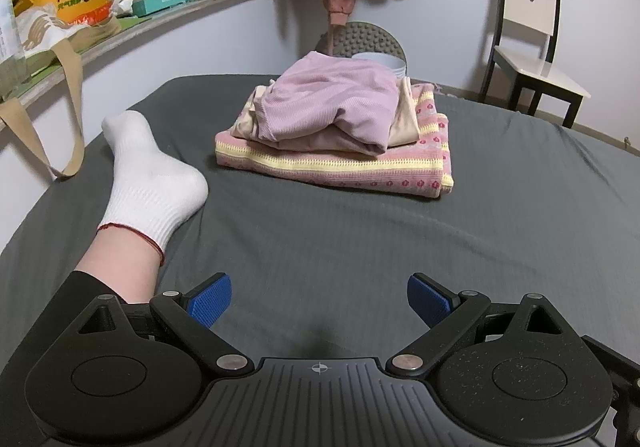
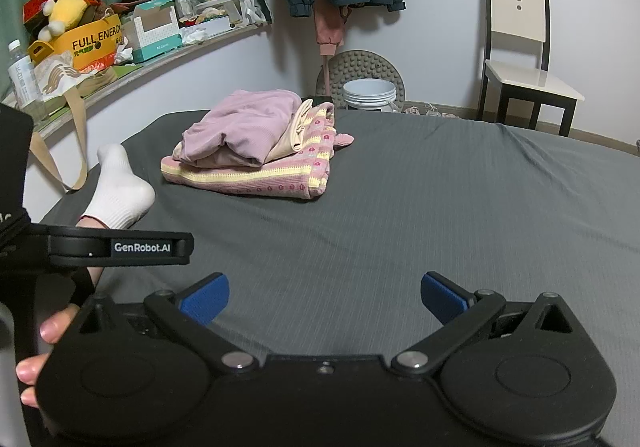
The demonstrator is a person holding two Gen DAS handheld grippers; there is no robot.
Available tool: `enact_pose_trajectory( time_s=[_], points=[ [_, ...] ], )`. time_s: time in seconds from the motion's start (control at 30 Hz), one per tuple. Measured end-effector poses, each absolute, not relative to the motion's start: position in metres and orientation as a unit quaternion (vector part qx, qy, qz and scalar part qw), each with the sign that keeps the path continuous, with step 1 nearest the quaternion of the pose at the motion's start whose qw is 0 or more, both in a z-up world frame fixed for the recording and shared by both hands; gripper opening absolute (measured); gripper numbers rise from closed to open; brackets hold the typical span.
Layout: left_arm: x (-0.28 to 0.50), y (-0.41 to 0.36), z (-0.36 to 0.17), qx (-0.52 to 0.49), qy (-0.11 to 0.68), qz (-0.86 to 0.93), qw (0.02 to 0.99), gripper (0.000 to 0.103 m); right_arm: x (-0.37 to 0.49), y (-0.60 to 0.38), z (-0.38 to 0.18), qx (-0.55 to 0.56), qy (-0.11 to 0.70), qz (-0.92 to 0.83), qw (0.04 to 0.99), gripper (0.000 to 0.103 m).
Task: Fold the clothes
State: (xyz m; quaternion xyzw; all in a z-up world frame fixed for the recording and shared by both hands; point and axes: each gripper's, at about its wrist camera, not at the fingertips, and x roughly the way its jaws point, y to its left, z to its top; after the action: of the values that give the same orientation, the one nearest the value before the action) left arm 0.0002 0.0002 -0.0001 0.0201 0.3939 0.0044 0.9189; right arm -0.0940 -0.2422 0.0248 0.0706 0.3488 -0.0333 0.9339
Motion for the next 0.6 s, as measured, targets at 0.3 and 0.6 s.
enact_pose_trajectory(
  time_s=[0.3, 0.6],
  points=[
    [0.0019, 0.0019, -0.0015, 0.015, 0.393, 0.003, 0.92, 0.095, -0.0936, -0.2417, 0.025, 0.072, 0.346, -0.035, 0.935, 0.103],
    [-0.0001, 0.0019, -0.0014, 0.016, 0.394, 0.005, 0.919, 0.095, -0.0937, -0.2421, 0.0233, 0.073, 0.349, -0.036, 0.934, 0.103]
  ],
)
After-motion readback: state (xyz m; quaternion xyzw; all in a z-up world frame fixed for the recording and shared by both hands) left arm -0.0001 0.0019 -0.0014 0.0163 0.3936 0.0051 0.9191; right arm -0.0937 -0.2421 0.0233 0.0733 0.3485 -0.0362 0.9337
